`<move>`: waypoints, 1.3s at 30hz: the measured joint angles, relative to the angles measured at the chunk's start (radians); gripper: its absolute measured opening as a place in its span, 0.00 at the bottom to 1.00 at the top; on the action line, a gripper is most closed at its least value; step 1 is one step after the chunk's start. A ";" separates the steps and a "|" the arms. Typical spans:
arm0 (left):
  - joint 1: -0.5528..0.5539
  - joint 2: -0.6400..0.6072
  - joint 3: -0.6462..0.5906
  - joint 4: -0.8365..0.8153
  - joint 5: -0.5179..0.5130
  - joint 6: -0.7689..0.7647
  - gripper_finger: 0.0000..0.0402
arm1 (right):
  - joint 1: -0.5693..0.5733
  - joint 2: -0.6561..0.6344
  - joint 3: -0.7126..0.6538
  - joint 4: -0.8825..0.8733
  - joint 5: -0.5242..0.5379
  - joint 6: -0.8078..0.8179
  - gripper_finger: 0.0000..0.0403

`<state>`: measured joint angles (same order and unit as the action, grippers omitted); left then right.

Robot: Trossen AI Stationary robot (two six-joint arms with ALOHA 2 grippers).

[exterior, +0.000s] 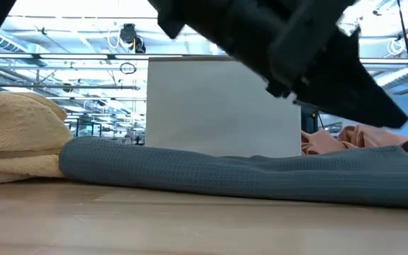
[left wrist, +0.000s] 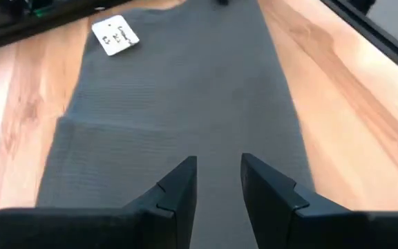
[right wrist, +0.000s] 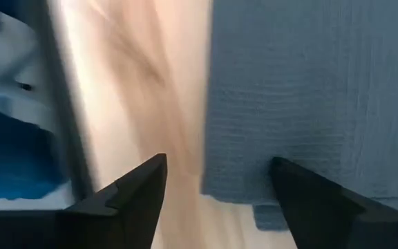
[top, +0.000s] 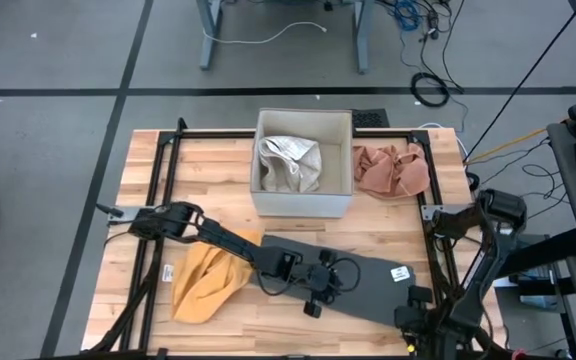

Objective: Fold towel
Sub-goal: Fold the gray towel

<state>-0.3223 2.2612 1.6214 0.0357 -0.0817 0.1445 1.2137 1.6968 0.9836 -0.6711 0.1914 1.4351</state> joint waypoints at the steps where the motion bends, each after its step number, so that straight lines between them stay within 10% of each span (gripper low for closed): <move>1: 0.003 0.004 0.000 0.002 0.000 0.000 0.30 | 0.000 0.018 0.000 -0.008 -0.016 0.015 0.61; 16: 0.048 0.066 0.000 0.006 -0.005 -0.027 0.30 | -0.001 0.088 0.046 -0.099 -0.054 -0.032 0.03; 31: 0.052 0.069 0.000 -0.006 -0.004 -0.032 0.30 | -0.011 0.090 0.361 -0.702 0.293 -0.058 0.00; 39: 0.049 0.069 0.000 -0.002 0.000 -0.058 0.30 | -0.126 0.089 0.392 -0.680 0.553 -0.283 0.00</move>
<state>-0.2733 2.3302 1.6215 0.0332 -0.0819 0.0860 1.0873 1.7863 1.3754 -1.3508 0.7446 1.1516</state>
